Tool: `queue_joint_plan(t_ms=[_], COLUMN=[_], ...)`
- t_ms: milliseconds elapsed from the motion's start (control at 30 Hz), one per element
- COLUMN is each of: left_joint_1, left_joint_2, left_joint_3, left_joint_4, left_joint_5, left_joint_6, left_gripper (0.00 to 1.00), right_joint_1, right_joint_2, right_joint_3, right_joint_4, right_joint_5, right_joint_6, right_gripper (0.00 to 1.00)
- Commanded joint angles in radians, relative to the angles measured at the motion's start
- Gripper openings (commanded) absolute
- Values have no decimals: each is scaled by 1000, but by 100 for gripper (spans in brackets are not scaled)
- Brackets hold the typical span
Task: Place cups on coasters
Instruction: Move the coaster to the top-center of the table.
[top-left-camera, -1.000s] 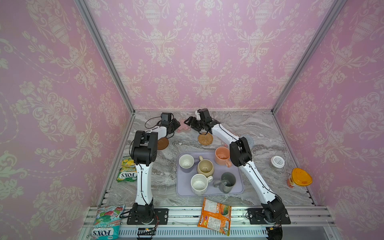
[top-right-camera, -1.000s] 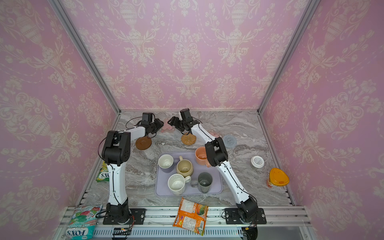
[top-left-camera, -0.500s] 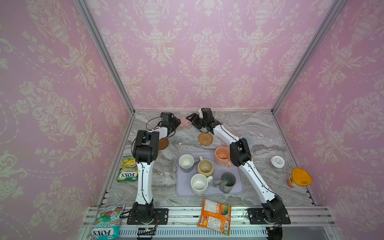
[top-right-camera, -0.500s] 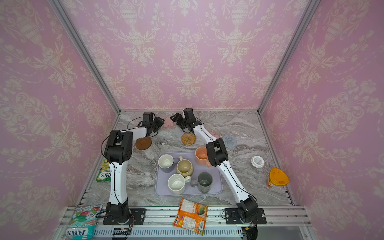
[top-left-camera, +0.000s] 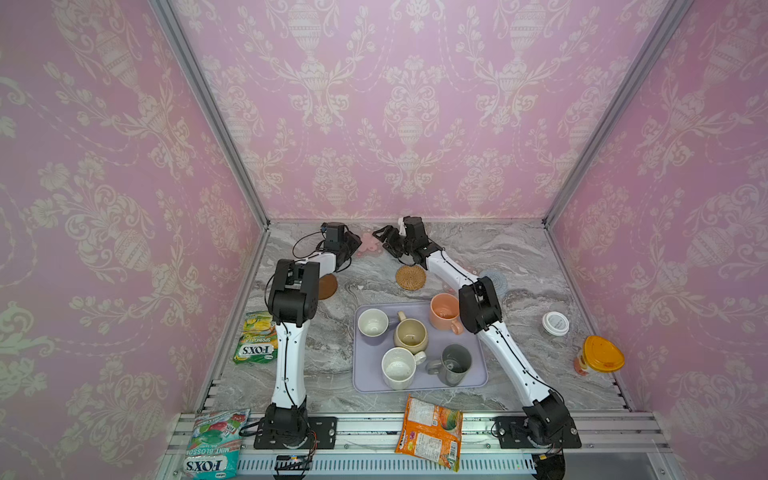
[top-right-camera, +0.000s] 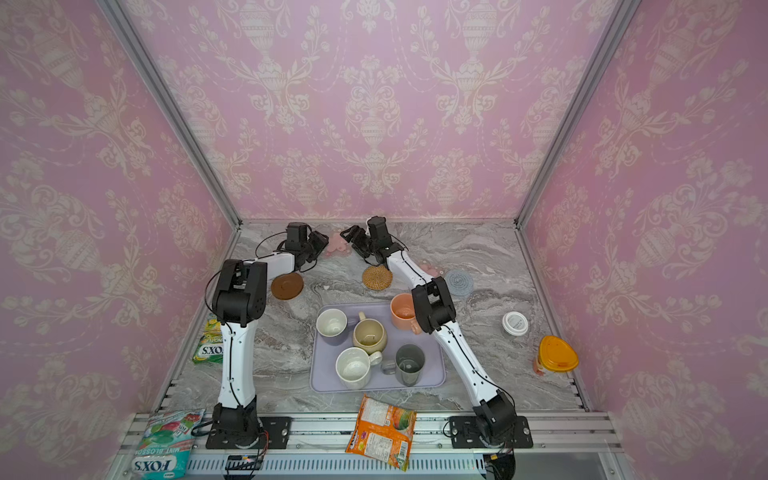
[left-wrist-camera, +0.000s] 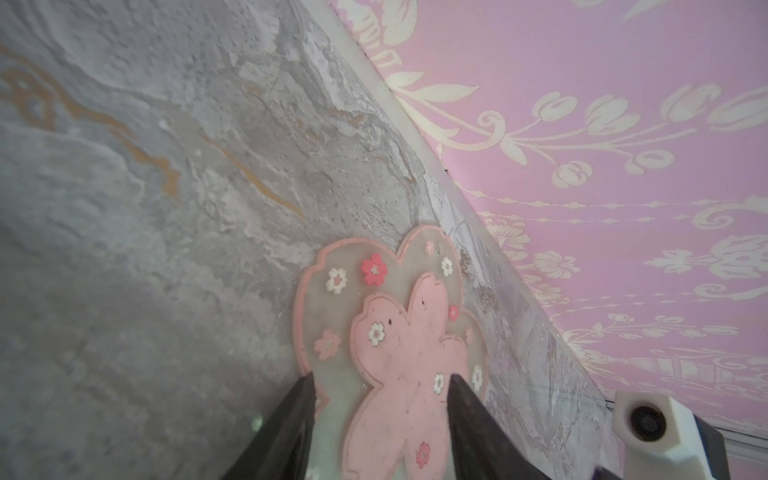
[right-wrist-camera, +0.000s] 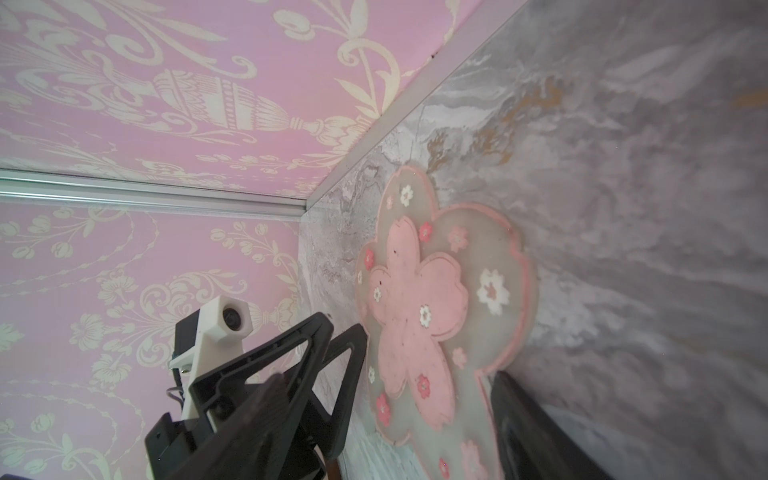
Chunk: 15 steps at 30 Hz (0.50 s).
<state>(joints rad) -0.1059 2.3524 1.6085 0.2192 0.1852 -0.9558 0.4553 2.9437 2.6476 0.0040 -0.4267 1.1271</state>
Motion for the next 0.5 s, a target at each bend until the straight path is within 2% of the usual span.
queue_joint_plan(t_ms=[0,333,467], left_joint_1=[-4,26,28], left_joint_2=[41,-56,-124], left_joint_3=[-57,-62,-73], left_joint_4=[-169,-241,-283], left_joint_5=[-7,-34,-52], left_joint_6=[-6,67,112], left_gripper=[54,55,56], right_joint_1=[16,-6,-8], right_joint_2=[48,-87,-173], right_joint_3=[17,-123,-194], right_joint_4=[-9,-5,-27], right_joint_5=[-25,-42,-37], right_joint_6=[30,-43,-110], right_gripper=[80,82,84])
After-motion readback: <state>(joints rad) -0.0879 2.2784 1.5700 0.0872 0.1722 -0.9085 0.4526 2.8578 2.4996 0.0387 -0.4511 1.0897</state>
